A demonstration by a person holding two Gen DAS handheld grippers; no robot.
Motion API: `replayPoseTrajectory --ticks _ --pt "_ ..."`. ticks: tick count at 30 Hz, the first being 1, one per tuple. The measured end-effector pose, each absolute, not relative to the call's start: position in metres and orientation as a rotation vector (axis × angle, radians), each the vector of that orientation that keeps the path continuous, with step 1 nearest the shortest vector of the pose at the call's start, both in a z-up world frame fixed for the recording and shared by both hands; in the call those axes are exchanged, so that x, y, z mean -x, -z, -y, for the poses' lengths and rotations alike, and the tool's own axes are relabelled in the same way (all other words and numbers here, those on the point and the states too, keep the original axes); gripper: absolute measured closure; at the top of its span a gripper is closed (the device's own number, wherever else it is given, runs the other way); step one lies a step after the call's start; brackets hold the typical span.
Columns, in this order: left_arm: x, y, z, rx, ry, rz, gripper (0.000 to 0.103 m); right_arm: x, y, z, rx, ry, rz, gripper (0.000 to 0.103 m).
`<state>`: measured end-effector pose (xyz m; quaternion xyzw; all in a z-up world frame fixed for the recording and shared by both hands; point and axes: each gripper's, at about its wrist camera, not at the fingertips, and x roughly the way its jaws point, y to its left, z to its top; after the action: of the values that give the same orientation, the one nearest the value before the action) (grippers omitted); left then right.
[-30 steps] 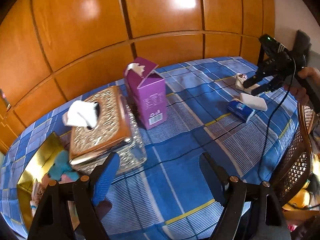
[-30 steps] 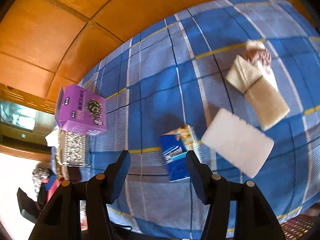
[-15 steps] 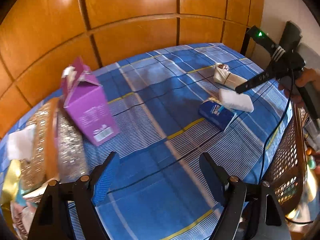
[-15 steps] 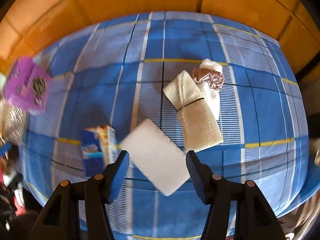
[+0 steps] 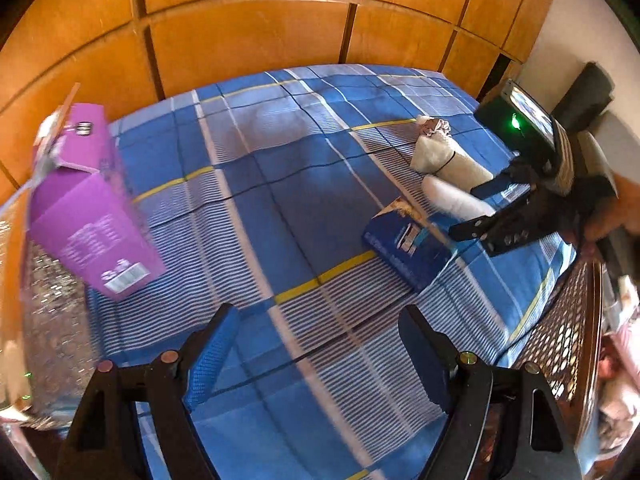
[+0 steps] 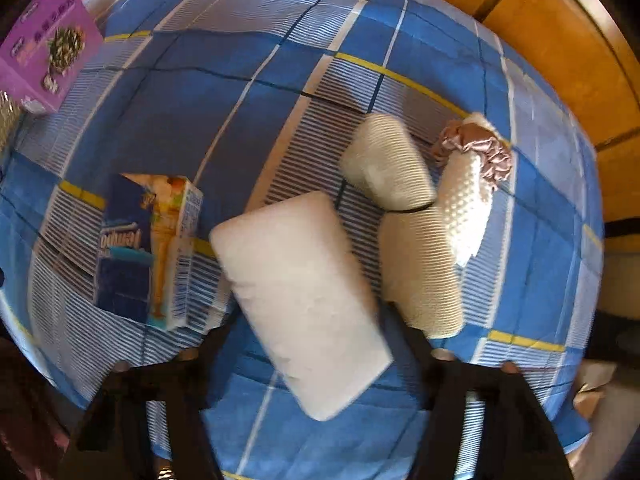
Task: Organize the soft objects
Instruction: 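Grasp the blue box with the left tool while the right tool approaches the white foam block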
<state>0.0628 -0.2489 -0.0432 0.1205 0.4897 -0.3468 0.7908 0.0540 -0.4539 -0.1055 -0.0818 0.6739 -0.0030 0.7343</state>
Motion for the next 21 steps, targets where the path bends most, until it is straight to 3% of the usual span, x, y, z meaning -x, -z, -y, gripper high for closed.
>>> replayPoseTrajectory --ticks 21 --pt "-0.103 0.082 0.362 -0.16 0.645 -1.254 0.022 -0.047 0.098 0.49 0.037 0.045 -1.466 0.046"
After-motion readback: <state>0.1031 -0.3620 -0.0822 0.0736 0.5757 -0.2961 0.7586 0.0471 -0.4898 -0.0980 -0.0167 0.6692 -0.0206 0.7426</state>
